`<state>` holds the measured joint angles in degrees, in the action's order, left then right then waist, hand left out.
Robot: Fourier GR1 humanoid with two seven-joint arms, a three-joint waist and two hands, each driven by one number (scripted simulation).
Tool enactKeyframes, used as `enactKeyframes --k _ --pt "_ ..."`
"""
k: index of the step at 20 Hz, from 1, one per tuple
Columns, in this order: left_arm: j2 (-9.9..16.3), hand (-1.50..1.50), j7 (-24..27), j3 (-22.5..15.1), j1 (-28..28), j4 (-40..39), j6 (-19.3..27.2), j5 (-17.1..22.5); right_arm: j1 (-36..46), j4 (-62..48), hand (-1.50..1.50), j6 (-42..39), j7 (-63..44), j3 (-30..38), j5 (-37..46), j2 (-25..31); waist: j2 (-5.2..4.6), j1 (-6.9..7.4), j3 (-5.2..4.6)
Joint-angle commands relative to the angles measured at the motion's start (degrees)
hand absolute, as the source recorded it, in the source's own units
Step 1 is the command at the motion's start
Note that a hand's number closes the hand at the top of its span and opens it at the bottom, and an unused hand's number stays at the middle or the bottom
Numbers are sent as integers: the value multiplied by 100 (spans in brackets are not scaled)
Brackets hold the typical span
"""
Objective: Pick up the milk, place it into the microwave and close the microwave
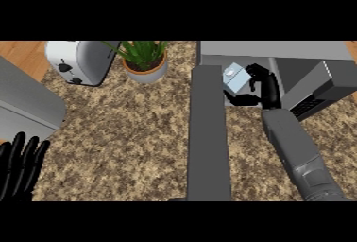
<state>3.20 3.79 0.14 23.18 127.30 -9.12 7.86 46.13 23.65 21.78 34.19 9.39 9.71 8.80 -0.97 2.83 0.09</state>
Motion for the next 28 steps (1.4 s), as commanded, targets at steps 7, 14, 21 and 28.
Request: enactKeyframes --k 7,14,21,28 --pt "186 -150 -185 204 -300 -97 -51 66 599 -887 150 1711 433 325 277 450 -110 201 10" --pt "169 -150 -122 55 -332 -89 -41 -193 1233 -1645 -150 1561 -65 -227 928 507 -149 347 12" --pt "143 -150 111 -16 -475 -573 -65 -443 1486 -1832 -150 1412 -224 -318 1037 76 -107 226 4" --pt "121 -150 66 -130 -172 -238 -101 -455 1354 -1751 -150 1585 -14 -11 783 177 -118 295 10"
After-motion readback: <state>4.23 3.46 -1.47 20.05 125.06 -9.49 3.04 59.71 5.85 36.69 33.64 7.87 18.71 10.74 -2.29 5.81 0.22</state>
